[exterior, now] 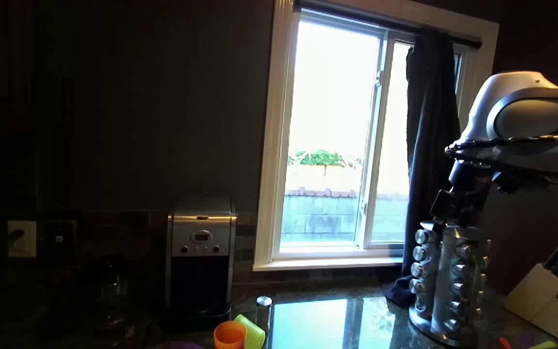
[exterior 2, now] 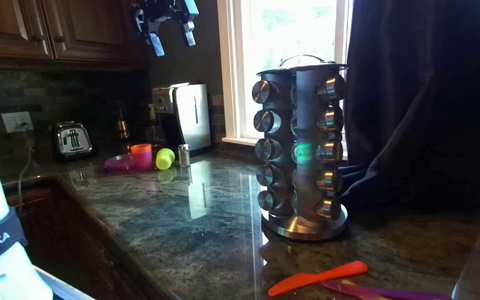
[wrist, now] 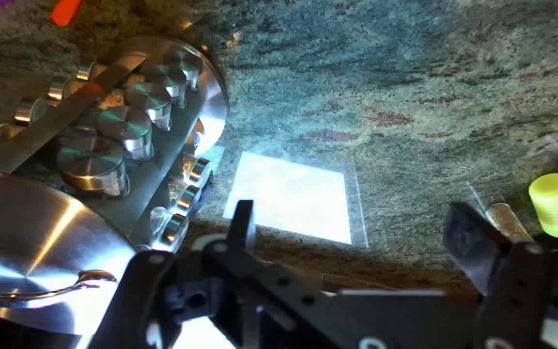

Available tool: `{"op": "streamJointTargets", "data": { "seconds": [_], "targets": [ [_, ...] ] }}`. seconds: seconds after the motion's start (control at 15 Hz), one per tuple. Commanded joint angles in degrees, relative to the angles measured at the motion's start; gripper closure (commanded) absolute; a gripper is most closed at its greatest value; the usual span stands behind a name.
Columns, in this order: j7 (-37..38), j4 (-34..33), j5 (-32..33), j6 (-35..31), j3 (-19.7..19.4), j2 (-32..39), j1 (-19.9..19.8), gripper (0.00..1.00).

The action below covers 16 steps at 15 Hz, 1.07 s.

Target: Pick up the spice bottle next to the coffee machine and place it on the spice rack

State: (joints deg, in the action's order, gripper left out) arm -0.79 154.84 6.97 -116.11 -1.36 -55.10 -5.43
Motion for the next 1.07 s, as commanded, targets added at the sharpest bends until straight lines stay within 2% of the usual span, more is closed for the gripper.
{"op": "streamJointTargets", "data": {
  "seconds": [0.0,0.73,1.0],
  "targets": [
    [0.24,-0.10,0.24,0.12,-0.22,0.03,0.32,0.00],
    [0.24,-0.10,0.24,0.12,-0.22,0.03,0.32,0.00],
    [-1.99,-0.01,-0.07,-1.90,1.96,1.00,4.14,0.00]
  ]
}}
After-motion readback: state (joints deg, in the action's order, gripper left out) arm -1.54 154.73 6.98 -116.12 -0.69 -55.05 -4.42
